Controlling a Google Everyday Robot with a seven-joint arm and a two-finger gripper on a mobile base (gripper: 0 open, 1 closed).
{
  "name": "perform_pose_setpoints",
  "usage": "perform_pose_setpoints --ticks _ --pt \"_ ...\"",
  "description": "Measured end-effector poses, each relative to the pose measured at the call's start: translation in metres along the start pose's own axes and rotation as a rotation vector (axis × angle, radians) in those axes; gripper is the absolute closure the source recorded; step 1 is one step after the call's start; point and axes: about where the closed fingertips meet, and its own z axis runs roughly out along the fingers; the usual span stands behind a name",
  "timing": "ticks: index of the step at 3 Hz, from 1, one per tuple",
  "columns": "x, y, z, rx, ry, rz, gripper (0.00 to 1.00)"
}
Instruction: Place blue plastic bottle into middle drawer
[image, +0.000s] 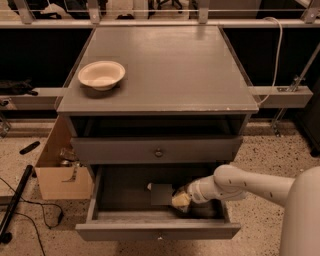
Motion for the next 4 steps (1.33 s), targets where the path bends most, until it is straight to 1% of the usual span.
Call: perform_pose_setpoints --ticks 2,3,4 --pt "0.0 0.0001 0.0001 0.0 0.0 0.0 0.16" --pt "0.0 0.0001 0.0002 0.0 0.0 0.0 0.0" --pt "0.0 0.0001 0.0002 0.0 0.0 0.0 0.0"
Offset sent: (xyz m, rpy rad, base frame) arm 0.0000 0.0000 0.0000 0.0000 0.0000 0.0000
